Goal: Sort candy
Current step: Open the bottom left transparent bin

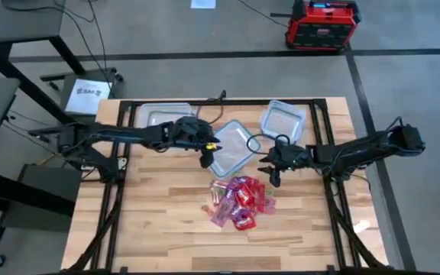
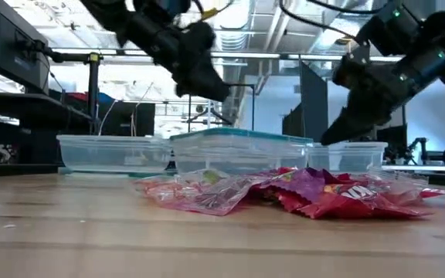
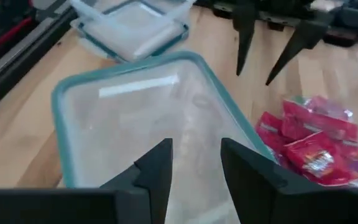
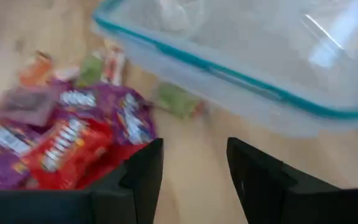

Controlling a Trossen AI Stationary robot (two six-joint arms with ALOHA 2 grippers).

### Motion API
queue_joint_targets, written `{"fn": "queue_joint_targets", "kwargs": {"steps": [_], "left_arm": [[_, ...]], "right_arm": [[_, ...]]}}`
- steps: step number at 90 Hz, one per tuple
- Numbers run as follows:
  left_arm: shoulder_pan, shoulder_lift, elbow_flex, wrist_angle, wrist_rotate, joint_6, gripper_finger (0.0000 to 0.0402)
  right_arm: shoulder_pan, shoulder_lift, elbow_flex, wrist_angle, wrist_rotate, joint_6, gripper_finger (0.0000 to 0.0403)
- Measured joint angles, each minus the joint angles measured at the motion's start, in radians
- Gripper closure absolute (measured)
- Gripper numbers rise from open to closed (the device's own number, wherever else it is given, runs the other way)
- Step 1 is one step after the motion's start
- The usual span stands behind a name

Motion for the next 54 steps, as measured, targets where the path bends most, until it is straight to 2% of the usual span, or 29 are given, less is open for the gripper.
{"fn": "queue_joint_targets", "kwargs": {"steps": [22,32,43,54], "left_arm": [[0.011,0.173,0.147,-0.052,-0.001,0.061,0.0279],[0.012,0.230,0.189,-0.068,-0.001,-0.004,0.0279],[0.012,0.275,0.226,-0.094,-0.001,-0.073,0.0279],[0.012,0.299,0.228,-0.137,0.024,0.056,0.0279]], "right_arm": [[-0.056,0.000,-0.015,-0.012,0.010,-0.036,0.0237],[-0.075,0.000,-0.015,0.005,0.012,0.002,0.0237],[-0.091,0.000,-0.015,0.003,0.010,-0.025,0.0237],[-0.091,0.002,-0.015,0.004,0.009,-0.076,0.0237]]}}
